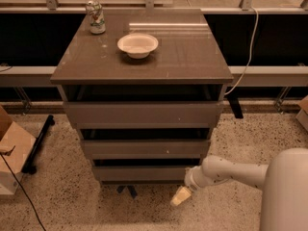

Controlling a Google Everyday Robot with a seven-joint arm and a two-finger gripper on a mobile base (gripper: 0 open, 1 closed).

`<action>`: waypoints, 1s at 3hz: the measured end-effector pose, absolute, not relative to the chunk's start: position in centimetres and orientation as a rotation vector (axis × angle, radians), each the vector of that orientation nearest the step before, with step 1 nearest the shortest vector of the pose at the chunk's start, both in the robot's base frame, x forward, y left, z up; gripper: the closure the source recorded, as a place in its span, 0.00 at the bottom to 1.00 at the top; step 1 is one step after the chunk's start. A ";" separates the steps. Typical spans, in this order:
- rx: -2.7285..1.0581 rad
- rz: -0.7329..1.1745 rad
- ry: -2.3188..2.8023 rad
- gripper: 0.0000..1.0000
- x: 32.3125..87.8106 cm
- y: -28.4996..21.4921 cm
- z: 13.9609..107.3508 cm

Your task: Open bottom drawer

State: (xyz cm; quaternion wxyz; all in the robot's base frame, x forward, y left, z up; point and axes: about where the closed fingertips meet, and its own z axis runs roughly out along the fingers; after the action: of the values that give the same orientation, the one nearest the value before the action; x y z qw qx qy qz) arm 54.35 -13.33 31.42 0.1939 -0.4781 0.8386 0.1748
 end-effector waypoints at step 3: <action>-1.222 0.573 2.348 0.00 56.9 -14.4 28.2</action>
Offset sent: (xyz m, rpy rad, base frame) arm 0.0425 -0.0221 -0.0466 0.1374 0.0246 -0.1126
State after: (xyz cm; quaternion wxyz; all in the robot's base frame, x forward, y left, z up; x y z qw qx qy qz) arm 56.86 -14.42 28.15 0.2151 -0.4408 0.8466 0.2065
